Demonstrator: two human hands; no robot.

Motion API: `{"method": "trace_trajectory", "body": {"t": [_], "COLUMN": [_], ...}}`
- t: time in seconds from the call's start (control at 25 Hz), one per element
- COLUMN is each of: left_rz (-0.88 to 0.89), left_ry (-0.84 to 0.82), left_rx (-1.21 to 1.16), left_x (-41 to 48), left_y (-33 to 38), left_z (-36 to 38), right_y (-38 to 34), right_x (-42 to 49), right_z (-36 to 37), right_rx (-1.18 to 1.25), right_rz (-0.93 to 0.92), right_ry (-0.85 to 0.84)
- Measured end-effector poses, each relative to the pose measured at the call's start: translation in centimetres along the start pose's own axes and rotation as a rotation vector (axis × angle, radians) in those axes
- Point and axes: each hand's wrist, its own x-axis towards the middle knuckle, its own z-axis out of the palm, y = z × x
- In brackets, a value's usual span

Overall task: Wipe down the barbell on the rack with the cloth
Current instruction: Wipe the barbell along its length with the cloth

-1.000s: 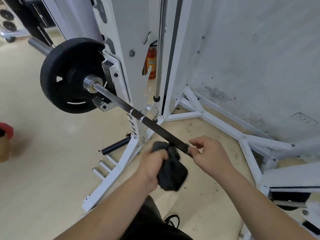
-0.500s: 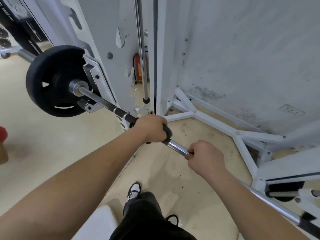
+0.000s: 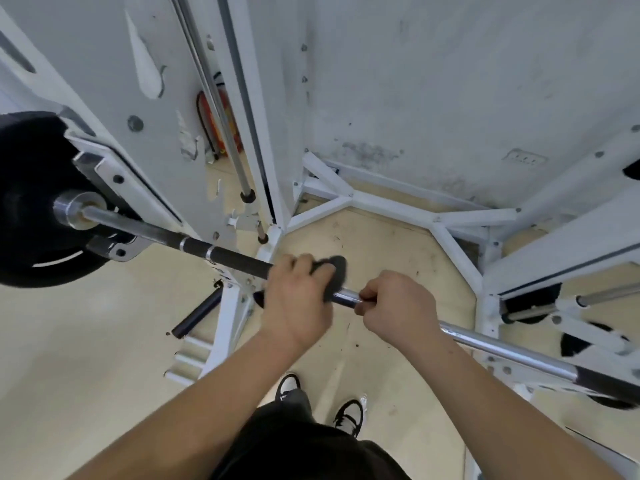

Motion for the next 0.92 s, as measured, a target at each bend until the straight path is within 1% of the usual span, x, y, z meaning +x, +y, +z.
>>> {"method": "trace_trajectory", "body": {"t": [0.08,0.12,0.16,0.2,0.28,0.32,0.36,0.4,0.44,0.52,0.56,0.6,0.64,0.72,0.76,0.8,0.84,0.88,0.92], "left_rz": [0.175,0.230,0.239,0.193,0.017,-0.048,-0.071,-0.051,0.029,0.285,0.318,0.249,0.107,-0.197,-0.277,-0.290,-0.243,-0.146,-0.010], "left_ry": [-0.038,-0.050,-0.064,-0.080,-0.028,0.006,0.020,0.013,-0.006,-0.069,-0.091,-0.096,-0.075,0.027,0.047,0.041,0.025,0.014,-0.003], "left_rx": [-0.133,-0.143,-0.122,-0.098,-0.054,-0.012,0.022,0.008,-0.049,-0.137,-0.124,-0.077,-0.013,0.111,0.150,0.146,0.094,0.006,-0.082], "left_x": [-0.1,0.2,0.5,0.8,1.0,0.7,0.3,-0.4,-1.0,-1.5,-1.0,-0.4,0.0,-0.1,-0.5,-0.7,-1.0,-1.4,-2.1], "left_y": [0.2,-1.0,-2.4,-3.6,-4.2,-2.8,-0.7,1.8,4.3,6.9,6.7,5.8,4.8,3.8,4.7,6.5,9.0,11.7,14.2], "left_z": [-0.1,-0.4,-0.8,-1.2,-1.7,-1.7,-1.3,-0.8,-0.3,0.7,0.8,0.6,0.3,-0.1,0.0,0.4,1.1,1.8,2.5], "right_y": [0.2,0.4,0.7,1.2,2.9,4.0,5.0,5.9,6.8,8.4,9.3,10.2,11.3,13.4,14.2,14.7,15.2,15.5,15.7], "right_x": [-0.4,-0.7,-1.1,-1.6,-2.5,-3.1,-3.6,-4.0,-4.3,-4.9,-5.2,-5.6,-6.0,-6.9,-7.3,-7.5,-7.5,-7.4,-7.3], "right_z": [0.4,0.6,0.7,0.7,0.3,0.0,-0.5,-0.8,-1.2,-2.0,-2.3,-2.6,-2.8,-3.0,-2.9,-2.7,-2.5,-2.3,-2.2], "right_rx": [0.030,0.055,0.094,0.143,0.185,0.169,0.145,0.118,0.084,0.031,0.022,0.016,0.008,-0.022,-0.038,-0.050,-0.056,-0.060,-0.066], "right_rz": [0.008,0.002,-0.007,-0.010,0.012,0.033,0.062,0.094,0.119,0.140,0.133,0.122,0.109,0.081,0.064,0.047,0.028,0.008,-0.011], "right_ry": [0.018,0.033,0.056,0.084,0.141,0.149,0.131,0.107,0.086,0.056,0.041,0.027,0.015,0.003,0.001,0.002,0.009,0.020,0.029]}}
